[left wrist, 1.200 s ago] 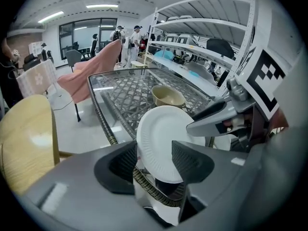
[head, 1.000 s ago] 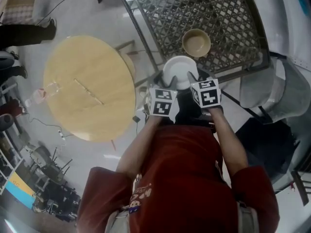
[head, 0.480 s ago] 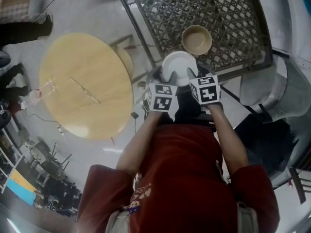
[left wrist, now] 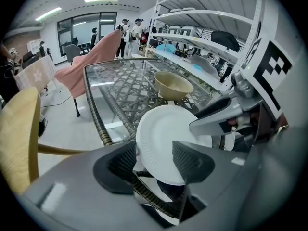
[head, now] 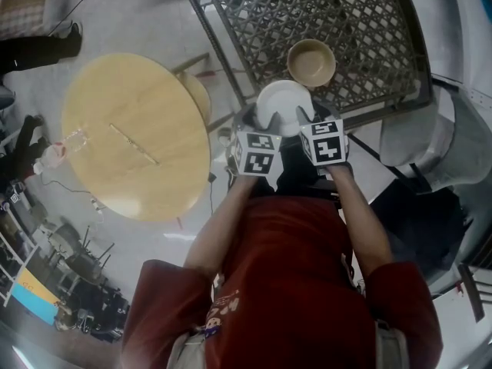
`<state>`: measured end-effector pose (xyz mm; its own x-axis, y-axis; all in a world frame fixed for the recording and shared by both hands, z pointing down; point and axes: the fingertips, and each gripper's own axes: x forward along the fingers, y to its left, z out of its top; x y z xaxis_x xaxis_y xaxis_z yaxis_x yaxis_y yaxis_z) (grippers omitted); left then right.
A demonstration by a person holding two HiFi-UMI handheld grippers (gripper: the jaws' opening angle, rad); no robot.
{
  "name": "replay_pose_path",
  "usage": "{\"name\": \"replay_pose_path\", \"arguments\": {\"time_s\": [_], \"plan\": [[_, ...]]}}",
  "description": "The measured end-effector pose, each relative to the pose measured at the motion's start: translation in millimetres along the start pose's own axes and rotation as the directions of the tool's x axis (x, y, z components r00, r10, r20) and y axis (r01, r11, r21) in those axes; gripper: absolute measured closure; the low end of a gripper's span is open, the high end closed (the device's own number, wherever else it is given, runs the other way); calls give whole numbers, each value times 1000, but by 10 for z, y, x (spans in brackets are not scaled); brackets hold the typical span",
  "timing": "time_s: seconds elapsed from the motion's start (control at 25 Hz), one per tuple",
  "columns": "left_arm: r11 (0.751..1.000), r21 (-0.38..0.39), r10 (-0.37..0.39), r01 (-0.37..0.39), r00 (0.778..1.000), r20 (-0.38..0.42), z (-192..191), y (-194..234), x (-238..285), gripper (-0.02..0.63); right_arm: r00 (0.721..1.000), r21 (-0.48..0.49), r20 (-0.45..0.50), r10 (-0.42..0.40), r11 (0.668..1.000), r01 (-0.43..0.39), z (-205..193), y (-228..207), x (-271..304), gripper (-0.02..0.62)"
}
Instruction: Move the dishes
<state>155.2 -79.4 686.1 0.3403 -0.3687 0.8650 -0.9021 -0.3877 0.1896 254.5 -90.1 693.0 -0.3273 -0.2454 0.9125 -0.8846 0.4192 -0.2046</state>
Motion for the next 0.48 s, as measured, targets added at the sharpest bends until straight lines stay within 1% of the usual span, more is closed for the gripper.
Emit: {"name": "replay_pose_path", "arguments": {"time_s": [0.2,0.48], "plan": [[1000,0,0,0,1000,3,9,-6,3,345,1000,11,7,-9,1000,8,17,-10,-6,453],[1000,5,12,-12,1000,27,64,10,-47,334,999,5,33,-31,1000,30,76,-22,-50,451]]}}
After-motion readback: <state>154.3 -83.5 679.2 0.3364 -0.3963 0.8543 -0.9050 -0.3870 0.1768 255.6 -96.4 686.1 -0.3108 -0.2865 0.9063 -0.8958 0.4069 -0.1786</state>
